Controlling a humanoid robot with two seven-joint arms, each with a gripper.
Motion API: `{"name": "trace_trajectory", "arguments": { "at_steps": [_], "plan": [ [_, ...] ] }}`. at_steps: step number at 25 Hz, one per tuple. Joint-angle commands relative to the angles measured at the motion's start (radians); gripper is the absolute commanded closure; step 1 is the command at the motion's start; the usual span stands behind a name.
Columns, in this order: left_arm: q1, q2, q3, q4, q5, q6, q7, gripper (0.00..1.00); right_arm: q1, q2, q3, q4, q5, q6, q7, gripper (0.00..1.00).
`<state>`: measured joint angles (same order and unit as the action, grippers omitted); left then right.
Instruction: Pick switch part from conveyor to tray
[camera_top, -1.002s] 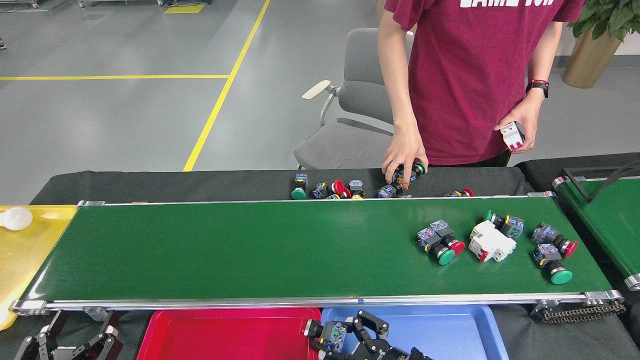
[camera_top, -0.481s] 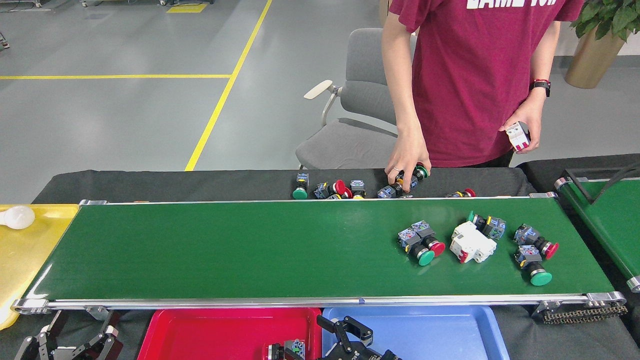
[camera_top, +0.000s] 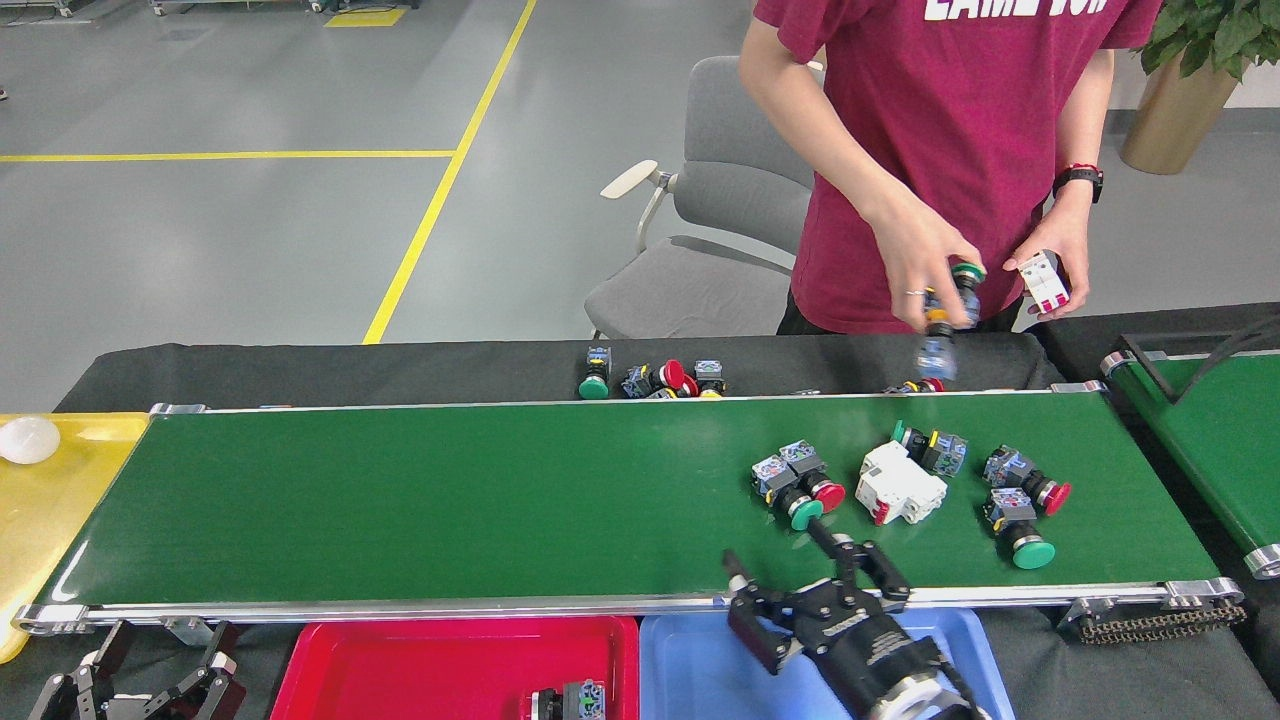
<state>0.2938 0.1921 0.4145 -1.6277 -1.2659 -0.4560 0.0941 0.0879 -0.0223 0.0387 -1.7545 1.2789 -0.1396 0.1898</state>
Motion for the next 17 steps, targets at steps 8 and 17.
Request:
{"name": "trace_trajectory", "arguments": {
  "at_steps": [8,17],
  "plan": [
    [-0.001,0.007,0.009,-0.014,0.002,0.002,0.004,0.00,0.161,-0.007,-0.178,-0.016,-0.001,0.015,-0.182,0.04],
    [-0.002,0.007,0.009,-0.014,0.002,0.002,0.003,0.00,0.173,-0.010,-0.177,-0.016,-0.001,0.009,-0.194,0.04]
  ]
}}
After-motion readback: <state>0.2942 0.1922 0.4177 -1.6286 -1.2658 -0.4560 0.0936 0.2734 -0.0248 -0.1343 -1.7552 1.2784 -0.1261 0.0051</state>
